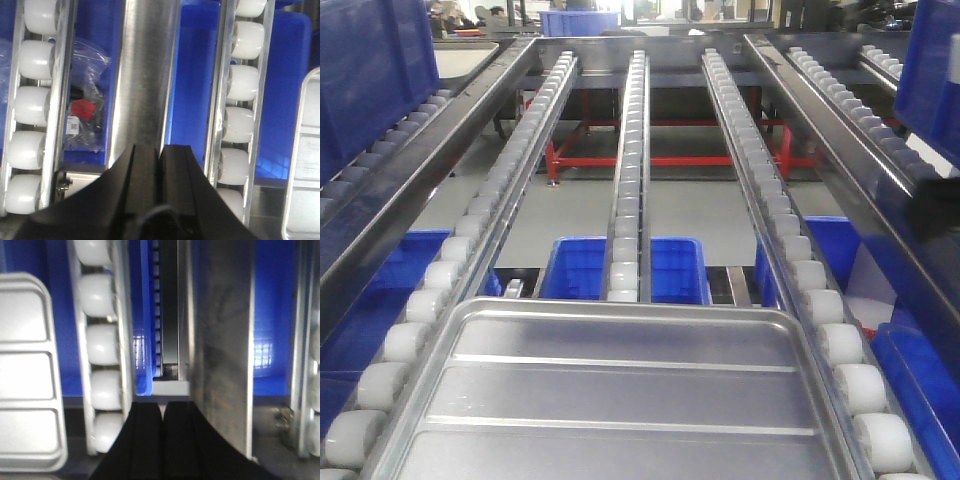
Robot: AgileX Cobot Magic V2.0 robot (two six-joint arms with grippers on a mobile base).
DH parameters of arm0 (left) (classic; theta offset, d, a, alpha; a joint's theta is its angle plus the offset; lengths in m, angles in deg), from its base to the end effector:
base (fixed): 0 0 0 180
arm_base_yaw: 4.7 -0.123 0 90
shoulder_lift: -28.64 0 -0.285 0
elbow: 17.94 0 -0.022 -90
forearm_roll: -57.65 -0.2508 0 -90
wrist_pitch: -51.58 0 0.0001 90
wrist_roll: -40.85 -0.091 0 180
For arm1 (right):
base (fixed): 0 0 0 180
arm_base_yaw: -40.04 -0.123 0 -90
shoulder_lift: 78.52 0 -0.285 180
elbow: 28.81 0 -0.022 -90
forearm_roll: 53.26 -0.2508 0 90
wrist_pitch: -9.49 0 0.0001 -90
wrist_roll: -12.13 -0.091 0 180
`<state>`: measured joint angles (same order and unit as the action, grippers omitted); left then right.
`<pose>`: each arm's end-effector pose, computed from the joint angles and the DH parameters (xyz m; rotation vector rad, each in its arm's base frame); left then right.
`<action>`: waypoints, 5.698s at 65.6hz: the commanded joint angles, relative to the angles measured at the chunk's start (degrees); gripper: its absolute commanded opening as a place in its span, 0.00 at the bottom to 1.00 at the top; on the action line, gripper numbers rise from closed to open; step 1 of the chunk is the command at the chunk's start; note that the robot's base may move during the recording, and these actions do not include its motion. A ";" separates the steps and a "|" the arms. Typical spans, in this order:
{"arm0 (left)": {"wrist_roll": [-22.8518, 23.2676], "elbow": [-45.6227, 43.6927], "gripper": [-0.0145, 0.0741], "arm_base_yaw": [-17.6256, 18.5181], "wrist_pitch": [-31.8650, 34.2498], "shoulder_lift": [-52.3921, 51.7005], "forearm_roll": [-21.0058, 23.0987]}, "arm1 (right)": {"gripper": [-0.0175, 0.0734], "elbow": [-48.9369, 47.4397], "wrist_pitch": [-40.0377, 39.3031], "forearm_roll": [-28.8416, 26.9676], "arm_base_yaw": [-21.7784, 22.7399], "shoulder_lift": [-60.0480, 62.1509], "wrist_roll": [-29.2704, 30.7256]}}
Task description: Grab silver tray and stack on right shelf
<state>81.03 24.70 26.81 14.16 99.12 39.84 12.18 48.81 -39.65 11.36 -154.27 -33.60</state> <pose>0.1706 -0.0847 0.2365 0.0604 2.5801 -0.1291 0.1831 0.0847 0.2243 0.1956 2.6873 0.1407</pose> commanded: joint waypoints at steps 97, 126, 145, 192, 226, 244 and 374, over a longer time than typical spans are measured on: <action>2.36 -12.93 0.07 12.86 3.09 19.81 5.11 | 0.44 -8.71 -9.60 -7.92 -6.48 -14.22 2.11; 2.62 -12.93 0.52 12.86 3.15 21.24 5.84 | 0.64 -8.71 -9.68 -7.92 -6.48 -16.90 2.11; 2.62 -12.93 0.48 12.86 3.05 23.98 5.64 | 0.64 -8.71 -10.65 -7.92 -6.48 -17.66 2.11; 2.62 -12.93 0.48 12.86 3.23 25.49 5.64 | 0.64 -8.71 -12.08 -7.92 -6.41 -17.82 2.11; 2.62 -12.93 0.48 12.86 3.23 25.49 5.64 | 0.64 -8.71 -11.29 -7.92 -6.30 -19.63 2.11; 2.62 -12.93 0.48 12.86 3.23 25.49 5.64 | 0.64 -8.71 -11.23 -7.92 -6.30 -20.30 2.11; 9.73 -21.37 0.06 20.98 -19.68 11.01 6.93 | 0.26 -14.34 10.53 -5.40 -14.97 -3.31 -11.58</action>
<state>87.40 3.21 45.11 -5.98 112.75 47.84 -1.42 59.85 -47.38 -1.99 -160.16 -41.96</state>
